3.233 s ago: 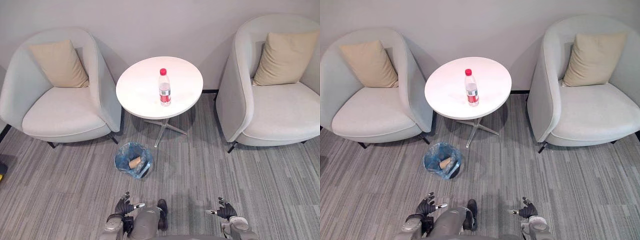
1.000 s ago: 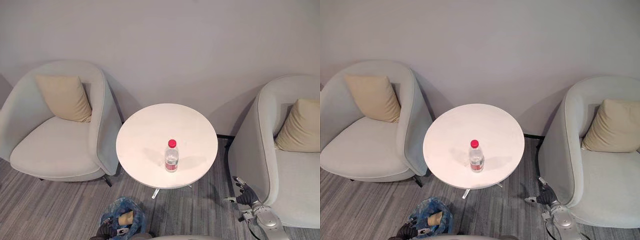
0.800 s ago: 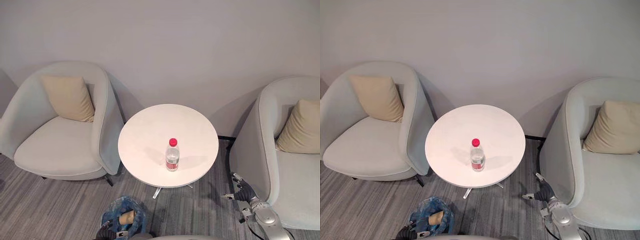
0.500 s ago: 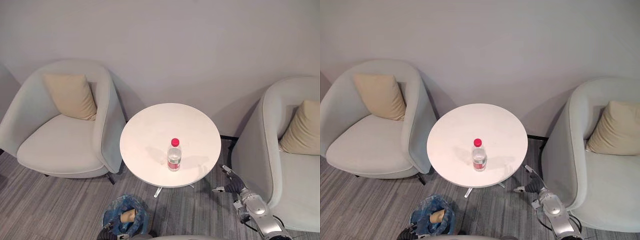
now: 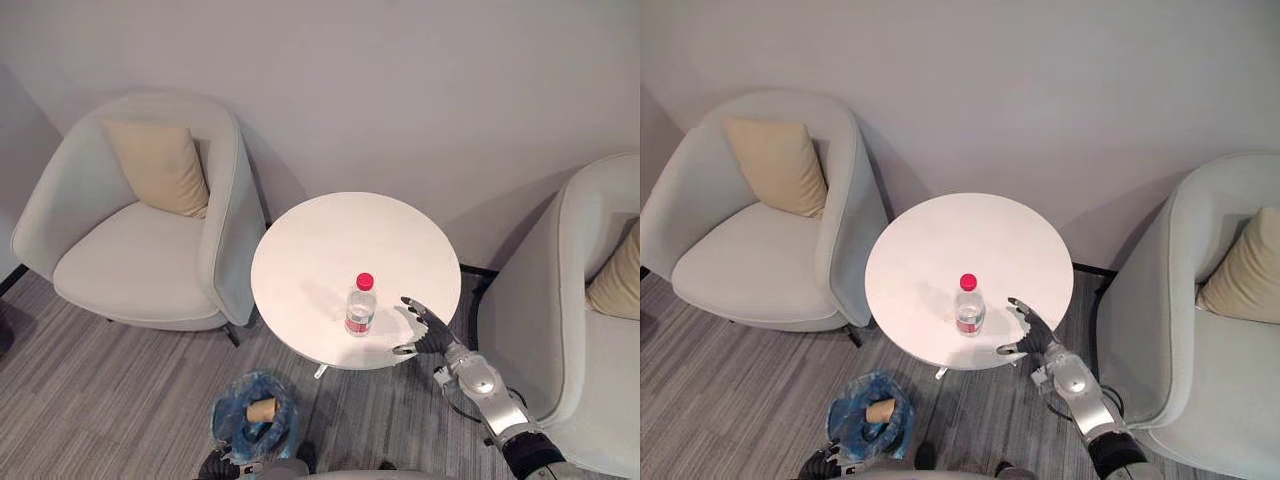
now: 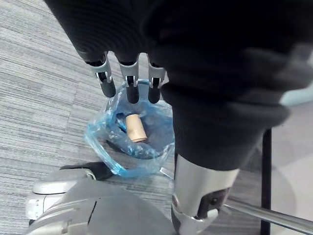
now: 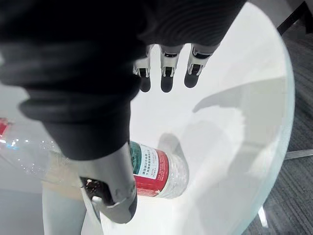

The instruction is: Gather rubbish on tea table into small bin, then transfer packed bag to large trash can.

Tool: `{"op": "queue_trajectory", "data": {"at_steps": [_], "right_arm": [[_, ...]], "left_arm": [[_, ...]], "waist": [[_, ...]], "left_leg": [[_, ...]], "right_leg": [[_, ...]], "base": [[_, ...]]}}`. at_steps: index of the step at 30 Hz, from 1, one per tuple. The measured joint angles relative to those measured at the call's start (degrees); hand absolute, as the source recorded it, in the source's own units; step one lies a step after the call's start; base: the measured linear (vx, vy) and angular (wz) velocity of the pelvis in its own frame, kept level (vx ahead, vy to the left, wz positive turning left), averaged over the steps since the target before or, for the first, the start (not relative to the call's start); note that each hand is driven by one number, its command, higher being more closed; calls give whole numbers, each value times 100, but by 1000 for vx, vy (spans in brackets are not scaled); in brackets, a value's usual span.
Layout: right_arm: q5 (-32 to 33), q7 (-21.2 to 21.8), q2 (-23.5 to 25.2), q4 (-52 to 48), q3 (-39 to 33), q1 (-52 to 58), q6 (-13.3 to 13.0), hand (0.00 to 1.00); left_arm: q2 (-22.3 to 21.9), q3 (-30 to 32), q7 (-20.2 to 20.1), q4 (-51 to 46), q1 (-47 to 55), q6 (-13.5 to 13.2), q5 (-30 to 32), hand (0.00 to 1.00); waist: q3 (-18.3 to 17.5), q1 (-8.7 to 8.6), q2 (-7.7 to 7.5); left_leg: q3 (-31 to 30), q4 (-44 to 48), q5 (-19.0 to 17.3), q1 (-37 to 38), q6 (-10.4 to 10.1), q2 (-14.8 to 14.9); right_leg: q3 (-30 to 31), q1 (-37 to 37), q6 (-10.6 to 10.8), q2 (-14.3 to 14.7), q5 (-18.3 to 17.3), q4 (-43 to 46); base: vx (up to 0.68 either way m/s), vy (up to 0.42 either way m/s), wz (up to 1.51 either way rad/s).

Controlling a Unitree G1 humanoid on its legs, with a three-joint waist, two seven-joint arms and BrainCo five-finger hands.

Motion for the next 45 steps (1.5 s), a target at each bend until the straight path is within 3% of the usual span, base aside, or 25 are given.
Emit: {"op": "queue_trajectory", "data": {"at_steps": [5, 8, 13, 14, 18, 19, 32, 45], "right_arm": [[127, -207, 170, 221, 57, -542, -1, 0], [244, -306, 165, 234, 52, -943, -8, 0], [593, -463, 226, 455, 56, -1402, -12, 0], [691, -482, 219, 463, 52, -1495, -12, 0], [857, -494, 366, 651, 57, -1774, -13, 0], [861, -499, 399, 678, 64, -1812, -13, 100], [1017, -600, 546, 830, 289, -2105, 1, 100], [992, -440, 506, -1930, 203, -313, -85, 100]], "left_arm": [[5, 4, 10, -100, -2, -29, -7, 0], [4, 0, 12, -95, -100, -50, -11, 0], [-11, -18, 13, -105, -225, -51, -37, 0], [-20, -67, 18, -117, -235, -50, -110, 0], [-102, -68, 91, -188, -249, -51, -229, 0], [-103, -73, 114, -197, -252, -51, -229, 0], [-151, -182, 196, -318, -436, -51, -229, 0], [-200, -76, 265, -363, -403, -50, -217, 0]], "waist": [[183, 25, 3], [356, 150, 64], [604, 193, 150], [662, 301, 197], [791, 324, 281], [813, 323, 284], [948, 459, 370], [884, 290, 287]], "left_leg": [[-193, 136, 1, -207, 1, -19], [-211, 302, -3, -431, -1, -17], [-364, 535, -2, -794, -5, -24], [-371, 627, -1, -921, -10, -21], [-412, 711, 16, -1112, -29, -22], [-415, 720, 17, -1127, -30, -20], [-458, 898, 13, -1288, -35, 4], [-238, 717, 14, -870, -33, 29]], "right_leg": [[-117, -25, -3, 0, 2, 4], [-121, -178, -43, 4, 29, 47], [-251, -440, -46, -1, 27, 219], [-249, -549, -47, -1, 26, 279], [-269, -739, -47, -7, 22, 396], [-272, -751, -47, -6, 22, 403], [-306, -867, -57, -10, 11, 524], [-89, -622, -49, -12, 12, 500]], "base": [[16, -16, 19], [-53, -10, 2], [-85, -3, 14], [-106, 2, 5], [-68, 2, 4], [0, 0, 0], [-8, -2, 1], [-3, -2, -8]]}}
